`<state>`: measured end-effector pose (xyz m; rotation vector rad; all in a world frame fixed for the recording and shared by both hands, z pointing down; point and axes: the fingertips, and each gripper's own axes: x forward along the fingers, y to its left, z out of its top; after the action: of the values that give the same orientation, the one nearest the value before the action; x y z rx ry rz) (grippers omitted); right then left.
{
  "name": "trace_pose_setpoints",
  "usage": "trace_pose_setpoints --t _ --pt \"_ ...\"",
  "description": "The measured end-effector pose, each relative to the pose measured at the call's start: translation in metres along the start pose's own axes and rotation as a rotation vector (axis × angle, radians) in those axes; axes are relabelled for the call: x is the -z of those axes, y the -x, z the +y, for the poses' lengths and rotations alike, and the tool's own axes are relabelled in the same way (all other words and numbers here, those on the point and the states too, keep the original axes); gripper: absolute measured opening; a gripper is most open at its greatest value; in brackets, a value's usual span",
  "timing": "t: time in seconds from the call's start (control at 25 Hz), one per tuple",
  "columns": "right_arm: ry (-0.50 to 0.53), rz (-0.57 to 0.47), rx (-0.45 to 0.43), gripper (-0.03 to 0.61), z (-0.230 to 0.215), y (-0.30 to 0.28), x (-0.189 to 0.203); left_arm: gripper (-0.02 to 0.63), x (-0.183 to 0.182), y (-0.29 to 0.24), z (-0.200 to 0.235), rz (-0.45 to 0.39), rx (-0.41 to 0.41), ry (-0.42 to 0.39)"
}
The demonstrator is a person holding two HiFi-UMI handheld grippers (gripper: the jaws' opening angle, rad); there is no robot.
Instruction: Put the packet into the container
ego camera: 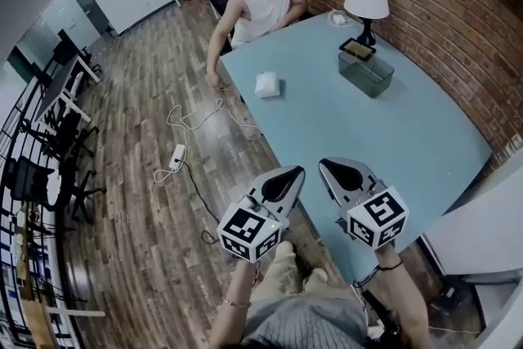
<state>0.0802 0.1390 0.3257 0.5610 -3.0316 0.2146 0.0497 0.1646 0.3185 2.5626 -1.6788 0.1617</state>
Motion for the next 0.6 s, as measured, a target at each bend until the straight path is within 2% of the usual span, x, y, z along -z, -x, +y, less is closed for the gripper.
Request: trace_pose_setpoints --t 0.32,0.6 --pt "-0.031 0.02 -0.004 0.012 -0.015 -0.046 0.01 0.011 0.011 -0.019 0.046 0.01 0.036 0.009" --pt "-0.032 0.021 0.079 0.012 -0.034 -0.114 0.006 0.011 0.01 -0.037 0.116 0.008 0.132 0.004"
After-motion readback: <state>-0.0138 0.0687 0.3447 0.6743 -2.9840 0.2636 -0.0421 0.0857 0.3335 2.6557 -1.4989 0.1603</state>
